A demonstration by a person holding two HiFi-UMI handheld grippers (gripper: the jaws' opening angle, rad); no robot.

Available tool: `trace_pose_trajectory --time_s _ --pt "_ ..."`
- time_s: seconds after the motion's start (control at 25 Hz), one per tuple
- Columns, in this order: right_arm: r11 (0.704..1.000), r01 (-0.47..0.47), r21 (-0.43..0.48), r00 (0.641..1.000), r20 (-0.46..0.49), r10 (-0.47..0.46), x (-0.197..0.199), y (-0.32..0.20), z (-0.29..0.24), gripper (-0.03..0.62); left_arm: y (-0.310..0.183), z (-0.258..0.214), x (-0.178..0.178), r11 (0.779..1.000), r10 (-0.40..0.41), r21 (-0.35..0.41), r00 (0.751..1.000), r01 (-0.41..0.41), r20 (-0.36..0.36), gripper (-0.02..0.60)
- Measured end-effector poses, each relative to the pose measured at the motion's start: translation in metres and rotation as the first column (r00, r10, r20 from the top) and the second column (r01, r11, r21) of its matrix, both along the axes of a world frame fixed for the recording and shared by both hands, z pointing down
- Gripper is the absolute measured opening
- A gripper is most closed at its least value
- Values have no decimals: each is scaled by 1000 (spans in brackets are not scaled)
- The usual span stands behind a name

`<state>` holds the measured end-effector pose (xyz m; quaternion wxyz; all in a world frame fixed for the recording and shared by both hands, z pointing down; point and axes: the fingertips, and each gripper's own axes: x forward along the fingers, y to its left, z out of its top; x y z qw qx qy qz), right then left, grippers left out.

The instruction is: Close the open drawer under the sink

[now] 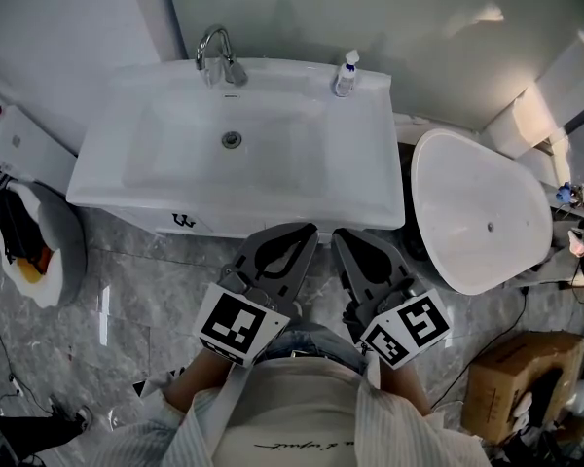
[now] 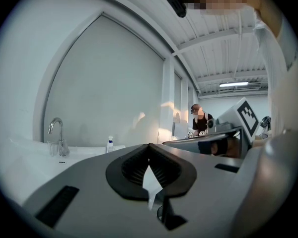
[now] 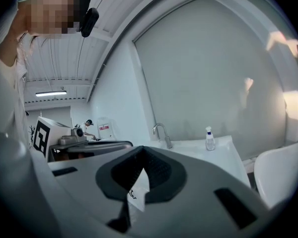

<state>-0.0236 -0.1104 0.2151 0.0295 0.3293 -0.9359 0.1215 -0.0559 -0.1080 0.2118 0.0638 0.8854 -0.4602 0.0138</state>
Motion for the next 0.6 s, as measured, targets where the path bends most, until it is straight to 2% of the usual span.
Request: trace_pose_trajectory --time_s 0.28,0.6 --pt "1000 -3 -13 1000 -7 3 3 -3 4 9 -4 3 4 1000 7 -21 1000 -7 -2 15" --pt "999 3 -34 1000 -7 -3 4 -3 9 9 -10 -1 2 1000 -6 25 1000 6 10 15"
